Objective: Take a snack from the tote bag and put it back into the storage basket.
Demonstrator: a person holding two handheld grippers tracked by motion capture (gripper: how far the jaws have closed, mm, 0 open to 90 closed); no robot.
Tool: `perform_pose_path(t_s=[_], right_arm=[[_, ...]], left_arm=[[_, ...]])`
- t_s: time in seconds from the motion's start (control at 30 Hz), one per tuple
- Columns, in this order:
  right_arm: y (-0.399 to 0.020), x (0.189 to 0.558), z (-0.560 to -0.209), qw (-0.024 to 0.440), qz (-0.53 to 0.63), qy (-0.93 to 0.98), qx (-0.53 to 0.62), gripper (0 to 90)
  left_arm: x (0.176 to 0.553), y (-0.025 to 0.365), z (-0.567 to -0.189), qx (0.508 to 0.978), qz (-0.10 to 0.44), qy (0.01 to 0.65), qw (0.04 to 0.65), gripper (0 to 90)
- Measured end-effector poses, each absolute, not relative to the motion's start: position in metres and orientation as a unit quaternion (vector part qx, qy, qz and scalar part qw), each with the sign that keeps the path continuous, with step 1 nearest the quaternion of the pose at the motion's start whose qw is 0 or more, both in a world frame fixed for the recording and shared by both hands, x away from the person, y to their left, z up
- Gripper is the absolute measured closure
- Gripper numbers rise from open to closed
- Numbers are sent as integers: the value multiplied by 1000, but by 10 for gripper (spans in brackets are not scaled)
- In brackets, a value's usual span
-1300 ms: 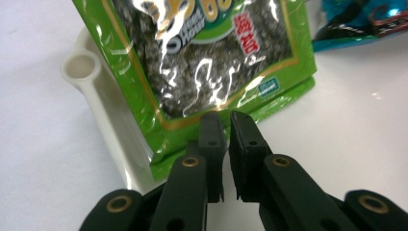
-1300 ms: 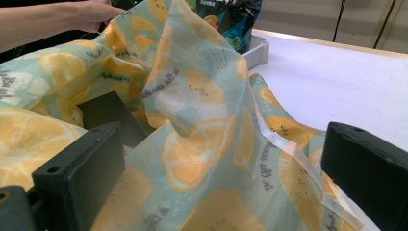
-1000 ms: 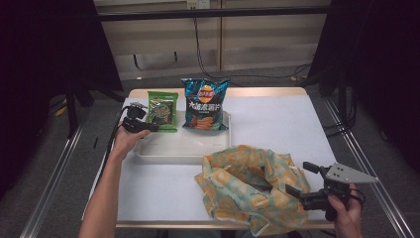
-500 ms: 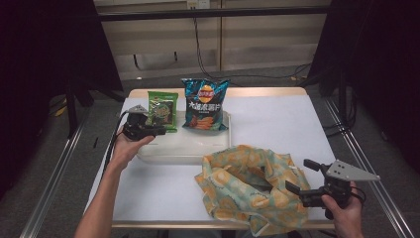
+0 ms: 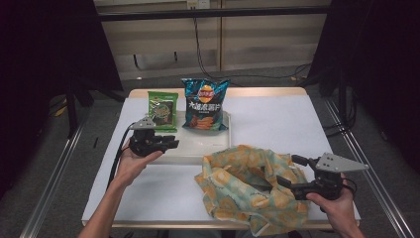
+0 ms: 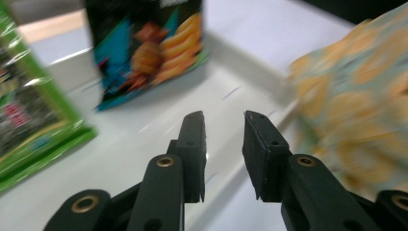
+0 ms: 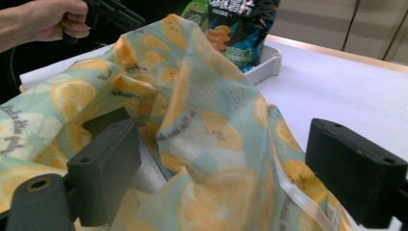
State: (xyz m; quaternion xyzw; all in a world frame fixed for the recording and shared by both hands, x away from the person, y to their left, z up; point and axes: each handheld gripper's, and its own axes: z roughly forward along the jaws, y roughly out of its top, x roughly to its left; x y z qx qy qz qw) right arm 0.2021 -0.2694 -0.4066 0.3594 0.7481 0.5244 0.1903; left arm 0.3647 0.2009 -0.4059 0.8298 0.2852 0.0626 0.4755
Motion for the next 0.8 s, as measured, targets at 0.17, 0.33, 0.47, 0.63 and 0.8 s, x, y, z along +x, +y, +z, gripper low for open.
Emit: perform_pose_path(t_s=[0.17,0.33,0.47,0.63,0.8], right_arm=[[-259,206,-406,179,522,755,354,165],[-254,207,-415,176,512,763,354,197],[-254,207,-419,179,503,768,354,210],[-252,209,-427,177,486,779,356,191],[-247,207,-430,177,471,790,350,290]], left_arm=[[346,188,-397,829,65,260,491,702],[325,176,-397,827,52,240,506,677],[313,168,-390,826,55,227,513,657],[300,153,-380,821,43,192,536,649],[294,136,-381,822,18,165,545,657]])
